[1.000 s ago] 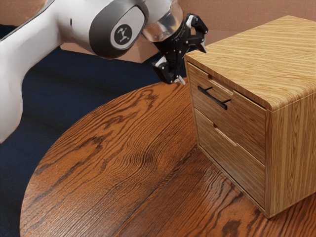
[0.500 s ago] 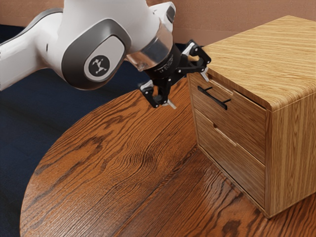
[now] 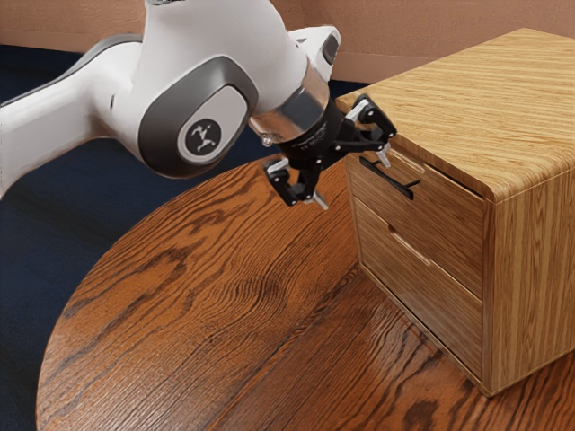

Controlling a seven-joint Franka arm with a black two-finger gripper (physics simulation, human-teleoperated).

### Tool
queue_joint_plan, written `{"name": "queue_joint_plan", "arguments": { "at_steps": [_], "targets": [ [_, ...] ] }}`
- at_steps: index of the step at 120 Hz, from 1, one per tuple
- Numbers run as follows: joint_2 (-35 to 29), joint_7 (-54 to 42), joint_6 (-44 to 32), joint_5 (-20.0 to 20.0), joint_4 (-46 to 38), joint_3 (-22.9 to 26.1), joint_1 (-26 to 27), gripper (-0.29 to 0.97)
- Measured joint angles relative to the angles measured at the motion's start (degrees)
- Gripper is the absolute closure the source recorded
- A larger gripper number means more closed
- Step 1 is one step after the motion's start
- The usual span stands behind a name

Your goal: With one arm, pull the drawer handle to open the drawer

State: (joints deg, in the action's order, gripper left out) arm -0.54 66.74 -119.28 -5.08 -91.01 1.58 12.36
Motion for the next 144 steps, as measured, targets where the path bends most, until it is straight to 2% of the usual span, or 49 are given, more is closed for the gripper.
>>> {"name": "queue_joint_plan", "arguments": {
  "at_steps": [14, 26, 49, 69, 144],
  "targets": [
    [0.27, -0.84, -1.16, -0.1, 0.01, -0.22, 0.03, 0.0],
    [-0.47, -1.41, -5.12, 0.05, -1.74, -1.58, 1.17, 0.0],
    [-2.45, -2.1, -15.53, 3.4, -8.51, -2.69, 0.69, 0.0],
    [-2.08, -2.1, -20.67, 4.79, -10.31, -2.72, -0.9, 0.0],
    [-1.41, -0.99, -24.62, 5.36, -15.14, -2.97, 0.03, 0.0]
  ]
}}
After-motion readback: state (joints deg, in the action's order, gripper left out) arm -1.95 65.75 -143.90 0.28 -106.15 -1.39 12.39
